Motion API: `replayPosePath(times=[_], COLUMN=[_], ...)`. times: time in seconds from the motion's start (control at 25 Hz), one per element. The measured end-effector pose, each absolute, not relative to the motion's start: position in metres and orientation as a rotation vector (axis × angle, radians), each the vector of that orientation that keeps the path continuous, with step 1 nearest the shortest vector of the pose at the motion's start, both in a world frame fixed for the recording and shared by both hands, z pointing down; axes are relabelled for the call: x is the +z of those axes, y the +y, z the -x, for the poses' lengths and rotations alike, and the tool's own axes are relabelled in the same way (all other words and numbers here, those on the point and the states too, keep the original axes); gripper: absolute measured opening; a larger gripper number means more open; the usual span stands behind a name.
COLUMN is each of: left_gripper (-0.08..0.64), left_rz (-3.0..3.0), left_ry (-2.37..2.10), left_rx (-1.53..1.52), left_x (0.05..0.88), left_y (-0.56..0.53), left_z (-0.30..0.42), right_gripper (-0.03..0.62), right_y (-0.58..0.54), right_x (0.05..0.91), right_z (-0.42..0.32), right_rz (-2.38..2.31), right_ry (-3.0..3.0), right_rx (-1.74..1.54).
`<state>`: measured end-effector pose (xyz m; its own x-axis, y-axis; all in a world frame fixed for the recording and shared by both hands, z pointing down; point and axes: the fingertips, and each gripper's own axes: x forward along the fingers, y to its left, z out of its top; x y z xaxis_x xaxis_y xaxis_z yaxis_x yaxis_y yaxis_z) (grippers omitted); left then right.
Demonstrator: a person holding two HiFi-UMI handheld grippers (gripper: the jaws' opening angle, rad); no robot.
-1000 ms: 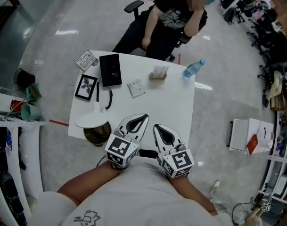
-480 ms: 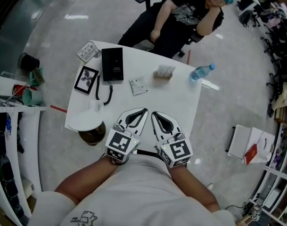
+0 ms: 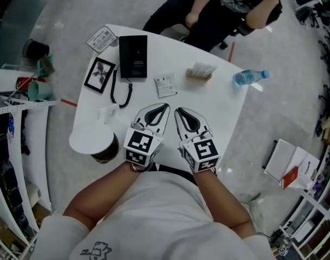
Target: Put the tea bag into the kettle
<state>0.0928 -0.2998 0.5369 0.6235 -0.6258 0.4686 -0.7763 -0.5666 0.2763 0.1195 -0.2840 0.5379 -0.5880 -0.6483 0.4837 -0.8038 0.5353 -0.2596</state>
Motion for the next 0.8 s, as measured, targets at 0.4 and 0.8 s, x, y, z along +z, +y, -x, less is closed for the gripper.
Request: replayPosePath(times=[0.4, 0.8], left_gripper=[0.009, 0.008], left_rz=[-2.206, -2.039], left_ry=[-1.218, -1.281], left_rx=[0.484, 0.452], left_x=[0.602, 0.654], left_y=[-0.334, -0.347], left_z=[-0.064, -0.047], right_gripper=[0.106, 0.223], right_y=[-0.328, -0.359], right_x=[0.605, 0.671], right_z=[-0.102, -0.085], right_rz=[-1.069, -1.006], right_ry=[-2.398, -2.341], right_rx=[0.665, 0.650])
